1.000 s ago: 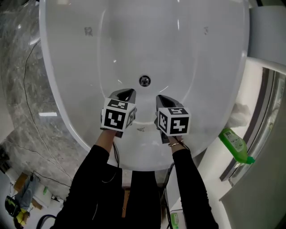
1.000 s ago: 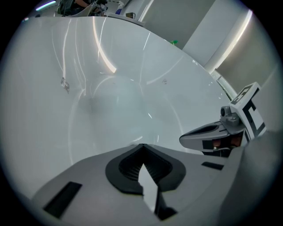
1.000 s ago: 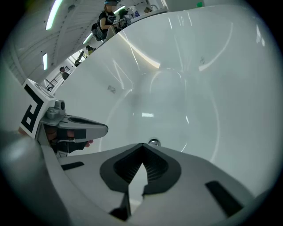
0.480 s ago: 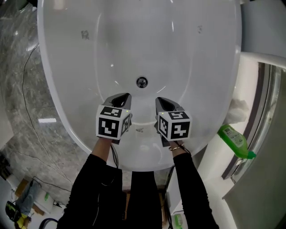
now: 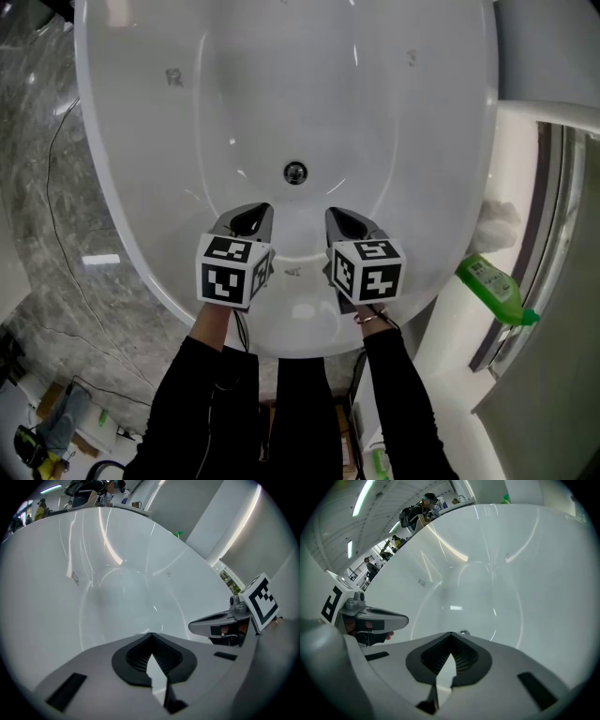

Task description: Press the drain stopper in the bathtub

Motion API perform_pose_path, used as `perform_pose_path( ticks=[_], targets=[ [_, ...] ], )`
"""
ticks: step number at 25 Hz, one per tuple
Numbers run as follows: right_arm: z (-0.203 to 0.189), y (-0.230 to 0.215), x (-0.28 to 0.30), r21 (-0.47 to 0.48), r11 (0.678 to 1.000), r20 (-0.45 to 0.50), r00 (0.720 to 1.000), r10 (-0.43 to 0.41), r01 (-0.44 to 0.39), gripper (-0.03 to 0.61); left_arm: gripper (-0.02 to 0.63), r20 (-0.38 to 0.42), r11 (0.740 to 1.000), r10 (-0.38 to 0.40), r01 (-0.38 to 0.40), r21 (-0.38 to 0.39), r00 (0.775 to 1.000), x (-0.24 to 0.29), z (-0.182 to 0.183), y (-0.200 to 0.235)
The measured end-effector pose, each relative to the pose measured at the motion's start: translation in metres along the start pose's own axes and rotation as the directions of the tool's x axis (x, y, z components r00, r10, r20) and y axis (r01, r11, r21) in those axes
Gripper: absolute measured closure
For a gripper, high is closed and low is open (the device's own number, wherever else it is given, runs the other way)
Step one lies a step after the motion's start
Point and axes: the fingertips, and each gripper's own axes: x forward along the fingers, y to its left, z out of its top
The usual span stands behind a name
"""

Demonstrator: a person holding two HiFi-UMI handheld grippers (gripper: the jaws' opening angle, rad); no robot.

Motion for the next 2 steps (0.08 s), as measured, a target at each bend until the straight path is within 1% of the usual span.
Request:
perform_pose_path(
  ticks=[2],
  targets=[
    [-0.0005, 0.0003, -0.003, 0.01, 1.0, 0.004, 1.0, -0.002, 0.002, 0.577, 0.609, 0.007, 1.0, 0.001, -0.001, 0.003, 1.0, -0.0032, 0.0013, -0.0017]
  ],
)
